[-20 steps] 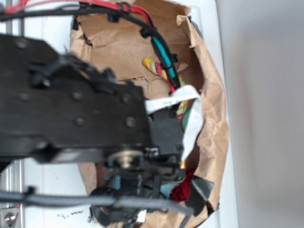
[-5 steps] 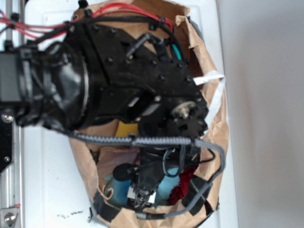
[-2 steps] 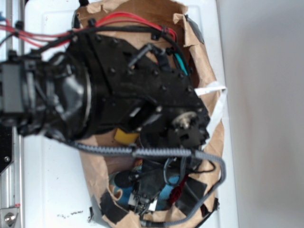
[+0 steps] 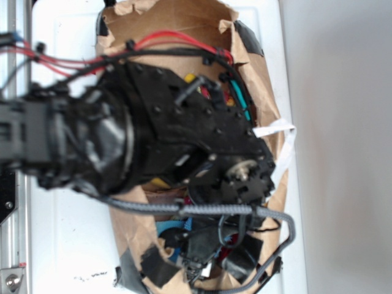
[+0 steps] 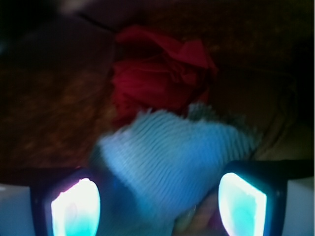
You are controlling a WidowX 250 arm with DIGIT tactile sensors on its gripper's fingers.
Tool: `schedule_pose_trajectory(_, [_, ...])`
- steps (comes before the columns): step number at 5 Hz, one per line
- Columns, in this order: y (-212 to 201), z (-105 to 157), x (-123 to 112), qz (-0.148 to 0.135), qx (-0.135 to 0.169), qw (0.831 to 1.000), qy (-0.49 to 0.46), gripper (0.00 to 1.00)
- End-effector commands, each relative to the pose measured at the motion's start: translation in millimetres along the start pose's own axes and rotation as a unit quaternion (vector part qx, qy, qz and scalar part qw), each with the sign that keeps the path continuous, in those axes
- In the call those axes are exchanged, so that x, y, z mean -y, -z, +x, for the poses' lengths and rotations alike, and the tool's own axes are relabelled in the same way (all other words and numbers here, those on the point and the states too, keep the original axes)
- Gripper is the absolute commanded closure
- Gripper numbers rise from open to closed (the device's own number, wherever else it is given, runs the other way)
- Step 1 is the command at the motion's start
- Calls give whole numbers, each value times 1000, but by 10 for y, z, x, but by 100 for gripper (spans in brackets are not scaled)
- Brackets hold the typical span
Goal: Grab the blue cloth.
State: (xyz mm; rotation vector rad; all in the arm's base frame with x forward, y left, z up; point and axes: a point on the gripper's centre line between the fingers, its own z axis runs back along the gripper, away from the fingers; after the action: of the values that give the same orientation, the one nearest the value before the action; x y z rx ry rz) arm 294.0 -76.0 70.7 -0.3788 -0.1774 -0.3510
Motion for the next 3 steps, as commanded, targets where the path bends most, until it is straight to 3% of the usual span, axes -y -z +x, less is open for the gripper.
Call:
schedule_pose_trajectory(1, [77, 148, 121, 3, 38, 999, -2, 0])
schedule_pose_trajectory(2, [102, 151, 111, 3, 37, 999, -4, 0])
schedule_pose_trajectory(3, [71, 139, 106, 6, 43, 999, -7, 100])
